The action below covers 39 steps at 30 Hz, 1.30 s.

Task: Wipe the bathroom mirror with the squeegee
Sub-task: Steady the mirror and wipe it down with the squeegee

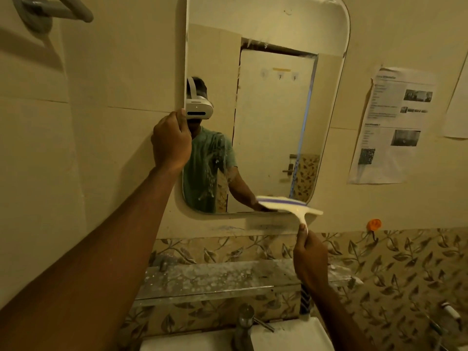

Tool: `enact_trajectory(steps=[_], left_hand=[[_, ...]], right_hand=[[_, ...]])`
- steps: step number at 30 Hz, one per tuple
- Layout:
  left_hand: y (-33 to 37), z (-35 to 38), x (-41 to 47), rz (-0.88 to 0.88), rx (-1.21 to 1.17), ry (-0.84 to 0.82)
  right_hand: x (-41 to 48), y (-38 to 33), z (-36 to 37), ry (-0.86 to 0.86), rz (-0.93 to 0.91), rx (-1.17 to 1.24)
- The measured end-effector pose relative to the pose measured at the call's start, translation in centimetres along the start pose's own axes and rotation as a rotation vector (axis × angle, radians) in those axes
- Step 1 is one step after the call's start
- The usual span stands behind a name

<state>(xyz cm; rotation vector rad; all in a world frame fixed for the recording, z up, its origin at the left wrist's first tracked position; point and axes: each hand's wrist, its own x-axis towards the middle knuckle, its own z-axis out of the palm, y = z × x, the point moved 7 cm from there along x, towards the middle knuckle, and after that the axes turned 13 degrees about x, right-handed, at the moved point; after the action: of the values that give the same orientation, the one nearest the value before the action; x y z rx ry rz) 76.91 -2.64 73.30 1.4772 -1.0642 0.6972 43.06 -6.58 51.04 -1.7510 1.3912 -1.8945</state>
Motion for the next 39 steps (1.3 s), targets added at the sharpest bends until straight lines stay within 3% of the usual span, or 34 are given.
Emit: enact_trajectory(steps=[7, 11, 15, 18, 20, 24, 27, 33, 39], left_hand=[[0.1, -0.2, -0.1, 0.008, 0.017, 0.015], [-0.1, -0.5, 0.2, 0.010, 0.016, -0.017], [-0.8, -0.8, 1.3, -0.071, -0.034, -0.192], [-1.8, -0.5, 2.6, -0.266, -0.199, -0.406], [-1.9, -0.9, 3.3, -0.363, -0.260, -0.433], [0.0, -2.8, 5.5, -0.261, -0.085, -0.166], [2.6, -4.1, 7.9, -0.163, -0.094, -0.016], [4.8, -3.9, 11.5, -0.097, -0.205, 0.052], [4.7, -2.5, 12.4, -0.035, -0.199, 0.019]], right_hand=[[-2.6, 1.3, 0.4, -0.018, 0.035, -0.050], [-2.0, 0.2, -0.4, 0.020, 0.056, 0.065], [2.0, -3.4, -1.4, 0.019, 0.062, 0.148], [6.1, -7.2, -2.0, 0.004, 0.089, 0.247], [8.8, -10.1, -2.4, 0.003, 0.053, 0.252], [14.0, -16.8, -3.3, 0.034, -0.054, 0.278], [17.5, -21.5, -3.8, 0.043, -0.115, 0.310], [23.6, -29.2, -4.3, 0.075, -0.175, 0.314], [26.9, -33.1, -3.2, 0.006, -0.210, 0.135]])
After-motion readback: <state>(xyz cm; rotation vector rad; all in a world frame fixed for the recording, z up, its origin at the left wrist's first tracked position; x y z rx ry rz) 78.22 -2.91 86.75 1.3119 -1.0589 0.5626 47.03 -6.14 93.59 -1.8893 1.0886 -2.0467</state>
